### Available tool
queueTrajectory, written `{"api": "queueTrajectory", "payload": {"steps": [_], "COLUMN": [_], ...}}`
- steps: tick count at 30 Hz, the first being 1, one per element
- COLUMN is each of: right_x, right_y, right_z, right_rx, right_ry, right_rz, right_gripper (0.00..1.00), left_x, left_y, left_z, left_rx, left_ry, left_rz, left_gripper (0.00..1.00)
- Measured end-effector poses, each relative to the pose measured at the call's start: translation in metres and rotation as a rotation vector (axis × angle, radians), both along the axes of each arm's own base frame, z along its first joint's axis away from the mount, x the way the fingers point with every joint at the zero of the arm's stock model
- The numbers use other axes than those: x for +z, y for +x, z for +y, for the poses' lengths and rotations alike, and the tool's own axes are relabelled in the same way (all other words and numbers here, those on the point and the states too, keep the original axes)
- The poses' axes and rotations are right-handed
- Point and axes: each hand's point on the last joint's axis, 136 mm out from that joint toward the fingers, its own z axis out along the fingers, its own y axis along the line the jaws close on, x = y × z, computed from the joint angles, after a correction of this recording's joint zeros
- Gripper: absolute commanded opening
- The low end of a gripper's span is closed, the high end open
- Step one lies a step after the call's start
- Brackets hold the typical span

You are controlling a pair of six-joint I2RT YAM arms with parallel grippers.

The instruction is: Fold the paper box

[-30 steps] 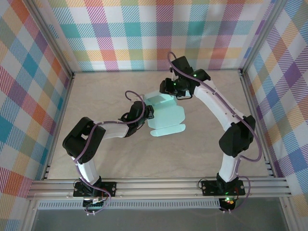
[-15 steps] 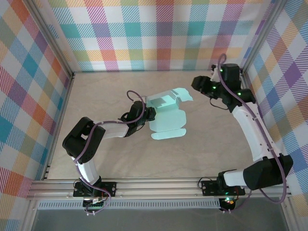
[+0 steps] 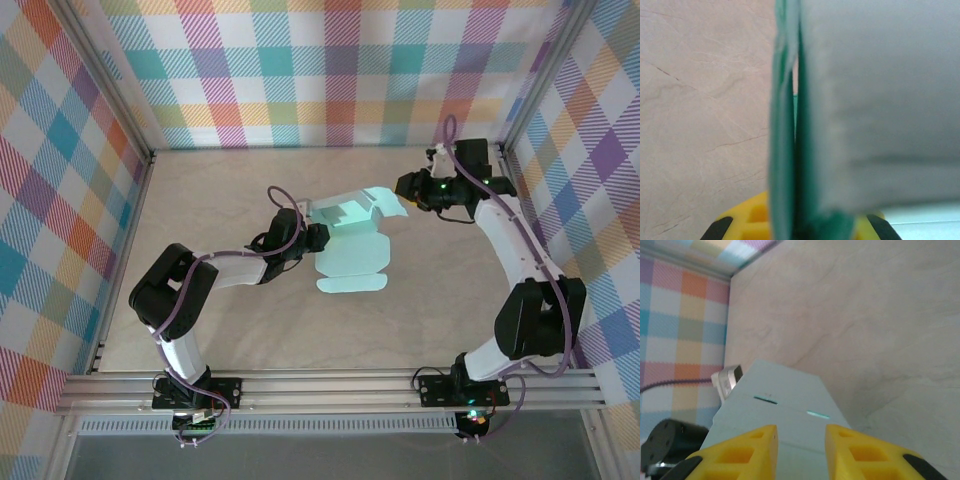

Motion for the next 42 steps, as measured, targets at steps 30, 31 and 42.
{"api": "queueTrajectory", "payload": {"steps": [30,31,42], "right_x": [-0.036,-0.037,-0.042], "right_y": [-0.028,-0.027,-0.016], "right_z": [0.055,0.053,0.046], "right_rx": [0.313,0.310,0.324], "right_ry": [-0.389,-0.413,-0.577], "right_rz": [-0.317,-0.328,-0.425], "right_gripper": [0.27,0.26,0.27], "left_x": [0.001,0.001,0.004], "left_y": [-0.011,-0.012,-0.014], "left_z": [-0.003,-0.003,-0.007], "left_rx": [0.022,0.019,-0.006], "left_ry": [-0.037,-0.037,-0.052], "left_rz": [0.190,0.194,0.203], "left_gripper": [0.00,0.00,0.00]}}
